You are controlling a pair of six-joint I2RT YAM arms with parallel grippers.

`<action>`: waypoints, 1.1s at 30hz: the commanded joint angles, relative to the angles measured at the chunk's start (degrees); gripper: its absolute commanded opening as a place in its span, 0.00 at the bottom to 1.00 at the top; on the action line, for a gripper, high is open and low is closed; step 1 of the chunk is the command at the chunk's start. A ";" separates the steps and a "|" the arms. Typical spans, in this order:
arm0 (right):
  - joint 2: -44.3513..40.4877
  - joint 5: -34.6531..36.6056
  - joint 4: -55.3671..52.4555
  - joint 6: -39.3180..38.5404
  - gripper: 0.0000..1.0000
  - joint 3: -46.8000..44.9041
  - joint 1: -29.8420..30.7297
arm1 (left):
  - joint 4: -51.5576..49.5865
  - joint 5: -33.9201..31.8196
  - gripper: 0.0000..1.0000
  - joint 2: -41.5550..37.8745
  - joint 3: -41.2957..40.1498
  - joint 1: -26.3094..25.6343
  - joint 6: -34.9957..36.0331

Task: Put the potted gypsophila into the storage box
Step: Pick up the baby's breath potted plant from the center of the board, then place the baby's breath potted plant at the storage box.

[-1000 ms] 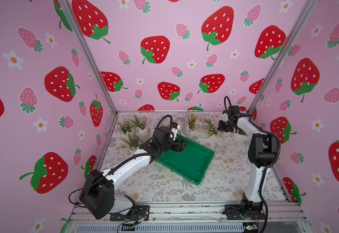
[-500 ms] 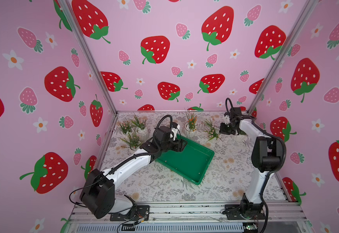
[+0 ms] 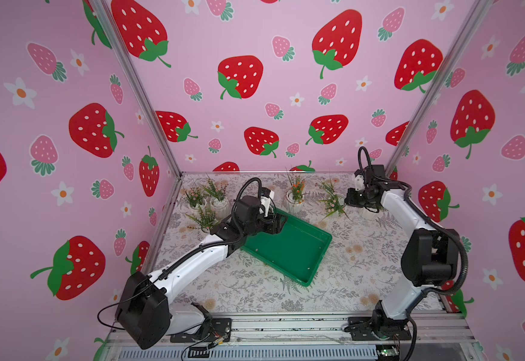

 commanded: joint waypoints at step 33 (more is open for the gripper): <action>-9.00 -18.87 3.95 -3.10 0.00 -5.54 20.16 | -10.90 -1.35 0.64 -26.02 -16.63 10.94 -9.73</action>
